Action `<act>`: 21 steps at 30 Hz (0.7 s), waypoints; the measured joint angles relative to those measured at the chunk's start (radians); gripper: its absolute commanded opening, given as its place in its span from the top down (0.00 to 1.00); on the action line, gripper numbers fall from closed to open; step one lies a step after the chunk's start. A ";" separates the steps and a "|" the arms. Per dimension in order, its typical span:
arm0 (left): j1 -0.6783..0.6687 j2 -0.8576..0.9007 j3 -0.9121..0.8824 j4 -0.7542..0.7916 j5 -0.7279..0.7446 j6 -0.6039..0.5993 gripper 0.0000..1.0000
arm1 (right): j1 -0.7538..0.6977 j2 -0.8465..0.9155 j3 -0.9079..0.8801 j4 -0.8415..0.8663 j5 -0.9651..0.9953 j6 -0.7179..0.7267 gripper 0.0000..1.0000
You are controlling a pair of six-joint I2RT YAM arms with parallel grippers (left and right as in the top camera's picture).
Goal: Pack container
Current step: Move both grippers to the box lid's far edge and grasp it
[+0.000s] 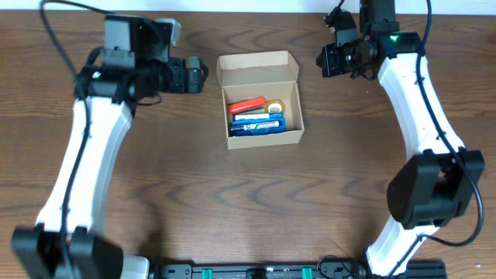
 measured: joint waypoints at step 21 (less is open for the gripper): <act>0.000 0.460 0.000 0.389 0.182 -0.269 0.93 | -0.022 0.293 0.000 0.160 -0.031 0.237 0.99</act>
